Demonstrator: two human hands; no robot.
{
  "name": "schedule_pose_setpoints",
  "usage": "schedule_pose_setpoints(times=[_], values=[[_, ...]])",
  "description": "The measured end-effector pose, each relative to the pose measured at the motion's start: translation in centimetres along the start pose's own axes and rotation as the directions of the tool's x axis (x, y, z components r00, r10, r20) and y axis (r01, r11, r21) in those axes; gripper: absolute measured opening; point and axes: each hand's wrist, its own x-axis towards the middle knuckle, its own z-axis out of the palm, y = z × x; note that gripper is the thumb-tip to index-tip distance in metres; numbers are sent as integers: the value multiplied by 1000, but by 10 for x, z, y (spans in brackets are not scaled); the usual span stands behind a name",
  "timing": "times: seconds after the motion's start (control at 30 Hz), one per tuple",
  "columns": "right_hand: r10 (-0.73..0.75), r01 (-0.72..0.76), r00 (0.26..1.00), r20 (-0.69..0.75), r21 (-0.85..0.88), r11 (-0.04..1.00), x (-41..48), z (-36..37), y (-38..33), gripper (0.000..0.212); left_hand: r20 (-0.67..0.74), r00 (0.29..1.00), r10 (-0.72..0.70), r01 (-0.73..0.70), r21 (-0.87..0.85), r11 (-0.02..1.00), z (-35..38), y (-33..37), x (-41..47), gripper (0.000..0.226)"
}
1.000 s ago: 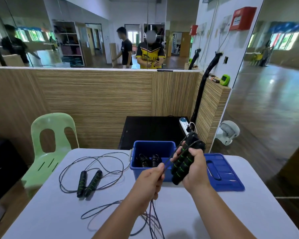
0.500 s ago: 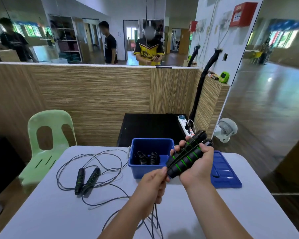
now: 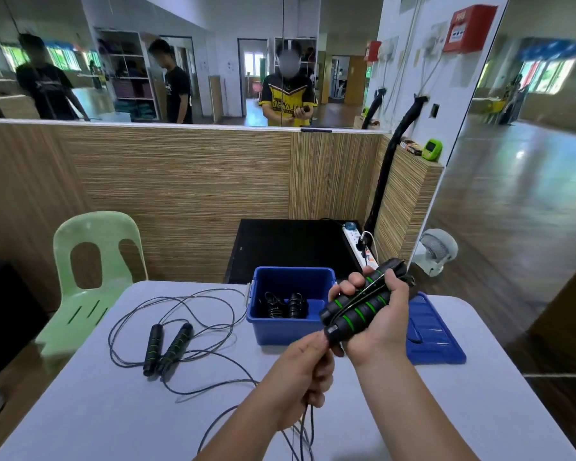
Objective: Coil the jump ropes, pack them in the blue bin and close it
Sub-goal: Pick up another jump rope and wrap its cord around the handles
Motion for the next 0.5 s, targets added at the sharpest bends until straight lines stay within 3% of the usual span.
schedule_pose_setpoints(times=[0.13, 0.27, 0.43, 0.5], values=[[18, -16, 1000, -21, 54, 998, -3, 4, 0, 14, 84, 996, -14, 9, 55, 998, -5, -1, 1, 41], [41, -39, 999, -19, 90, 995, -13, 10, 1, 15, 98, 994, -55, 24, 292, 956, -17, -5, 8, 33], [105, -103, 994, -29, 71, 992, -27, 4, 7, 26, -3, 999, -40, 33, 637, 770, -44, 28, 27, 32], [129, -127, 990, -50, 40, 991, -28, -2, 8, 26, -1, 1000, 5, -3, 700, 714, -52, 46, 33, 29]])
